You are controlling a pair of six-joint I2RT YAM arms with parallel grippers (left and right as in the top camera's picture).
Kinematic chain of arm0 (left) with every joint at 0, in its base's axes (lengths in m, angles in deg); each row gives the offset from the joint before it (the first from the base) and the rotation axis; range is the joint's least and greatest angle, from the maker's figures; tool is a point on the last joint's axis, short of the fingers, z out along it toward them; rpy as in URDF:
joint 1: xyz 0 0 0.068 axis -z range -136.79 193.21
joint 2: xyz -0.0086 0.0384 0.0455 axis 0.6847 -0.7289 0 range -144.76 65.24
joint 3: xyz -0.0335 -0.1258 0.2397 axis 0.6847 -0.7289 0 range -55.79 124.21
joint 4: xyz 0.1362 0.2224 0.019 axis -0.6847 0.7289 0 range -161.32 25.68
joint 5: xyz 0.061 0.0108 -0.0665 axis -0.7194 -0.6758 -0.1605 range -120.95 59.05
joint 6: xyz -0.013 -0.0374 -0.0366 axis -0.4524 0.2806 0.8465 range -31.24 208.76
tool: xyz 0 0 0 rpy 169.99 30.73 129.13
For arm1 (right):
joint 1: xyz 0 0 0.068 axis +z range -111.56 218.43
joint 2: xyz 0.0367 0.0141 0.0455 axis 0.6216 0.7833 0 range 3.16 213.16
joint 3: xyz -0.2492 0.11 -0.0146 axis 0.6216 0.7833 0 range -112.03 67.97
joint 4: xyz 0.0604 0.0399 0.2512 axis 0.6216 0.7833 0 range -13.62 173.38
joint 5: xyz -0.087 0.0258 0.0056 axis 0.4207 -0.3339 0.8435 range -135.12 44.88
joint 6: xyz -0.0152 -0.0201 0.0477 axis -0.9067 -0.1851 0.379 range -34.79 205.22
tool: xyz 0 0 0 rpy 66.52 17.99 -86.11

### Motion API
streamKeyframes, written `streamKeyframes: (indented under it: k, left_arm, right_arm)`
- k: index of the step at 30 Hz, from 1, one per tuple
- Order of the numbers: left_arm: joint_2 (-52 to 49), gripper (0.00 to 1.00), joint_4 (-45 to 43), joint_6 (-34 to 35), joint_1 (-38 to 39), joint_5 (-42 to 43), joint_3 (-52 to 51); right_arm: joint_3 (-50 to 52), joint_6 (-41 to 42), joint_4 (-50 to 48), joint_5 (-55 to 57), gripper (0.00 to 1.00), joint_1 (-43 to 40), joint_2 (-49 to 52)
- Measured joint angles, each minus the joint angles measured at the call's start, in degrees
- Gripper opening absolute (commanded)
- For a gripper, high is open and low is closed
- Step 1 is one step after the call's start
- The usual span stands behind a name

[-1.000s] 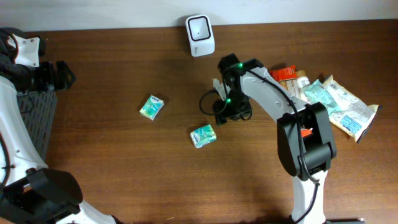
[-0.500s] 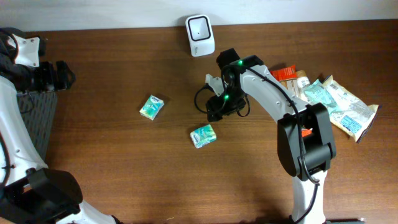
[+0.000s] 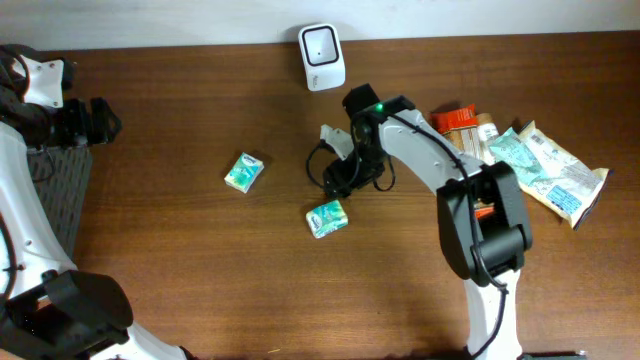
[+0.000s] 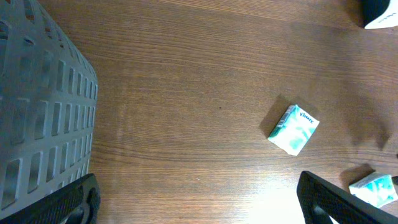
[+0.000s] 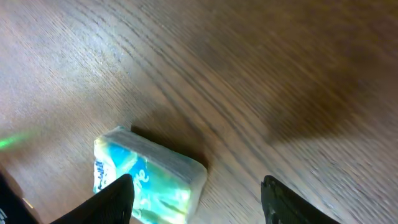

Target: Scan the item barcode

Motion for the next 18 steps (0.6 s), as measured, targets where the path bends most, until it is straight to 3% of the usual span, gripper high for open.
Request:
streamKeyframes:
  k: [18]
  left_arm:
    - [0.0,0.99,0.0,0.0,0.0,0.0,0.0]
  right_arm:
    - [0.0,-1.0,0.1,-1.0,0.64,0.5,2.6]
